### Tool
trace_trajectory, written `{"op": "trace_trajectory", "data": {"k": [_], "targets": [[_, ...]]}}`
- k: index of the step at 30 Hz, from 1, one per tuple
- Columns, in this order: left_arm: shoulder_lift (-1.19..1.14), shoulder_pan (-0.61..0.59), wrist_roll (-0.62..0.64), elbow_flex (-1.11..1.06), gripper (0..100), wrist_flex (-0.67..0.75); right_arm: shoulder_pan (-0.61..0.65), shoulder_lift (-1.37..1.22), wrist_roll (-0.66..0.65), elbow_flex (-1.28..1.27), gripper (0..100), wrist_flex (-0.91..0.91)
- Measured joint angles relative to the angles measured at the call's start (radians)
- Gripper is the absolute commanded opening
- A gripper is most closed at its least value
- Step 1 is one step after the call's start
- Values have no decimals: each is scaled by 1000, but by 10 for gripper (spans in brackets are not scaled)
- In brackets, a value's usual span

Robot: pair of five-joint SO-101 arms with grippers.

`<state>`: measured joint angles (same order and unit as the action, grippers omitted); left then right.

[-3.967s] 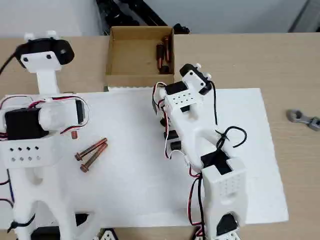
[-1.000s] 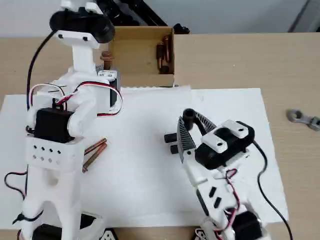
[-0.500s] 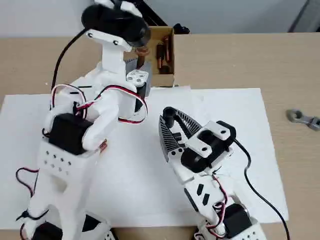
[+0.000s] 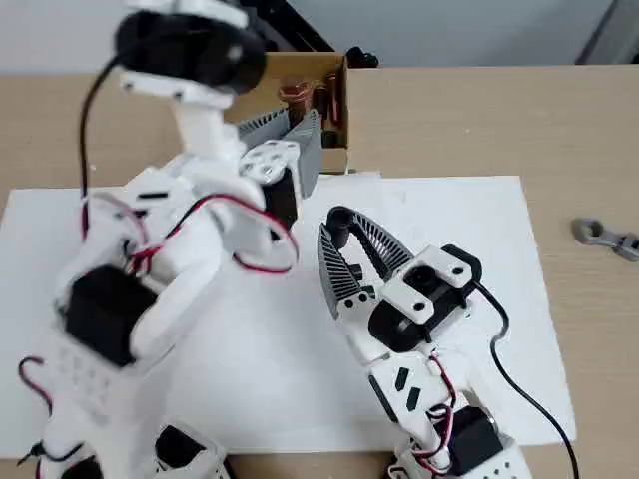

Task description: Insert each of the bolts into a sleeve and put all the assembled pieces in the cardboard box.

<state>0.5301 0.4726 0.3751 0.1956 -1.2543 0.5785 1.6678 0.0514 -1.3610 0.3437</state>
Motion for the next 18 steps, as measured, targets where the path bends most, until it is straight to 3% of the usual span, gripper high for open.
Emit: {"op": "trace_trajectory", "data": {"k": [18], "targets": [[60, 120, -3, 0, 6, -2, 0, -3, 0, -49, 4, -5]]}}
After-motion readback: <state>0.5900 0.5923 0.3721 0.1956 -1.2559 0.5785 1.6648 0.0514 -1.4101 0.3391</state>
